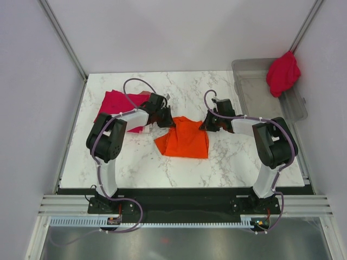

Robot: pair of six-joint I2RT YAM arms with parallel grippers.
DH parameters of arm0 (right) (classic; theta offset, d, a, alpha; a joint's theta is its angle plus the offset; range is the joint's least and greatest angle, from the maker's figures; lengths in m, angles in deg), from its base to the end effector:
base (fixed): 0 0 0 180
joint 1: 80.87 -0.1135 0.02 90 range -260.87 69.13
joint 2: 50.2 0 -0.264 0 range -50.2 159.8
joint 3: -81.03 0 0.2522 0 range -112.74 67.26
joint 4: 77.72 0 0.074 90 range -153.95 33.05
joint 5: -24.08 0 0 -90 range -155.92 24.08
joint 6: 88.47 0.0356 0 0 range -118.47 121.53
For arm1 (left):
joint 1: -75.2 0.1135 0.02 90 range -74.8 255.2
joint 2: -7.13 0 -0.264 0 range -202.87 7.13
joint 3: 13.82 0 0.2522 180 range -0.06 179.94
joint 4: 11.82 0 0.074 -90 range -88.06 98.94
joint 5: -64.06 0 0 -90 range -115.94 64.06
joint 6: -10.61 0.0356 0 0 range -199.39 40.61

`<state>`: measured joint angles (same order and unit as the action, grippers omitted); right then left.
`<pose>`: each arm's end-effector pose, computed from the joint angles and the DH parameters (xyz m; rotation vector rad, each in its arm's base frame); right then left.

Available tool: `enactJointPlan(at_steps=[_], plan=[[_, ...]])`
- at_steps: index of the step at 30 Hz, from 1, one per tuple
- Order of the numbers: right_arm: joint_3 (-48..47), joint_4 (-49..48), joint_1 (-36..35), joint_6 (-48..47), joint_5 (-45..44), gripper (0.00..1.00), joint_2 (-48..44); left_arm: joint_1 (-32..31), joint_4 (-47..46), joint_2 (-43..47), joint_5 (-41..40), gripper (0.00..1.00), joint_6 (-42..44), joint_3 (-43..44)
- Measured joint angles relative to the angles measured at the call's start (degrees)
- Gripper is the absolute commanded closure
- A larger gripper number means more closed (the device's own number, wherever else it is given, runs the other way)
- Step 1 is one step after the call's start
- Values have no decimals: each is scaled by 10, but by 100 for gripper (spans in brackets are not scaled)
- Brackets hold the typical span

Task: Fold and stack the t-shirts
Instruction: Neatly place the folded tshirt to the corner

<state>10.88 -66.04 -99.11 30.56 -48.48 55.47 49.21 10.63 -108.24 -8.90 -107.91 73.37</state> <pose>0.3480 0.1259 0.1419 0.0846 2.4783 0.7367 0.3765 -0.1952 0.1494 0.0806 2.5612 -0.7600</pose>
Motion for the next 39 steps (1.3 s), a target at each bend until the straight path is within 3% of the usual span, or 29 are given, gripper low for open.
enactJointPlan(at_steps=[7, 14, 19, 22, 29, 33, 39], plan=[[0, 37, -31, -8, -10, 100, -57, 8, 20, 100, -2, 98, 0, -62], [-33, 72, -132, -11, -29, 100, -189, 33, 132, 296, -70, 98, 7, -83], [-104, 75, -213, 16, -43, 100, -211, 106, 237, 456, -119, 98, 13, -79], [-167, 79, -258, 31, -56, 100, -191, 158, 312, 502, -144, 98, 20, -36], [-343, 79, -309, 53, -71, 100, -68, 272, 420, 474, -180, 98, 51, 102], [-434, 78, -312, 69, -89, 100, 23, 324, 438, 381, -189, 98, 55, 178], [-539, 81, -312, 94, -118, 100, 145, 347, 456, 213, -201, 98, 62, 262]])
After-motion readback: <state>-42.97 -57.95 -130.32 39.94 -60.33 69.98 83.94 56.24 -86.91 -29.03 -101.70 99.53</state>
